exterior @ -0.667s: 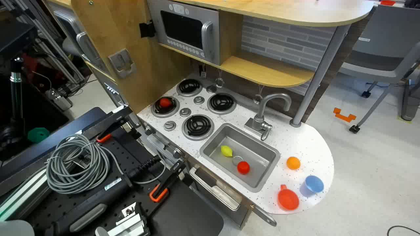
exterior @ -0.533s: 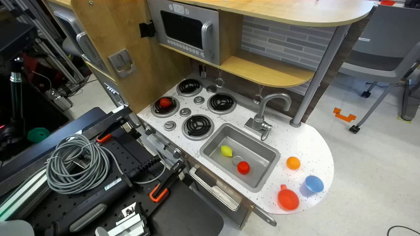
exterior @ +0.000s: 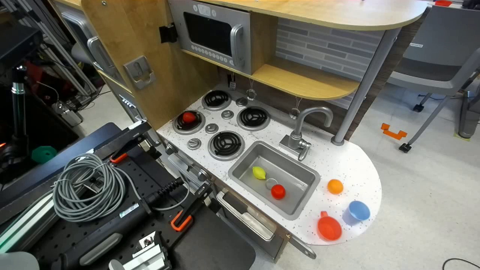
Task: Pick up the red object from the sink and put it on the countertop
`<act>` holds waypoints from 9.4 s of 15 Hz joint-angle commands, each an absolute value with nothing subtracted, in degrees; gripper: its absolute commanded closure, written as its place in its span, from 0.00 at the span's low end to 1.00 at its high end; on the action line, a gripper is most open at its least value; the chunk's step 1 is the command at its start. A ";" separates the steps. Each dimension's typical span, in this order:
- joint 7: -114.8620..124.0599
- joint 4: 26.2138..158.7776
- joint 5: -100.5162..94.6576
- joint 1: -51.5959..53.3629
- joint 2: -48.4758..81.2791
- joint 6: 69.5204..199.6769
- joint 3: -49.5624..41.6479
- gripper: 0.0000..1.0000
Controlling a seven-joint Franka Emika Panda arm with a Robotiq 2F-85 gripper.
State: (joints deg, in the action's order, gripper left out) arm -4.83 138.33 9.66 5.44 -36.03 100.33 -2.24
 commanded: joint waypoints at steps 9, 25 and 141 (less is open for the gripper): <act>-5.06 138.07 10.16 4.39 -35.87 100.33 -1.64 0.00; -7.47 125.35 5.65 -3.87 -16.33 124.66 -8.16 0.00; -6.74 76.26 -10.71 -5.82 77.27 137.85 -11.42 0.57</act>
State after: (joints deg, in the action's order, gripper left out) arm -8.18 80.06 -9.72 -6.34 75.33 140.46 -11.21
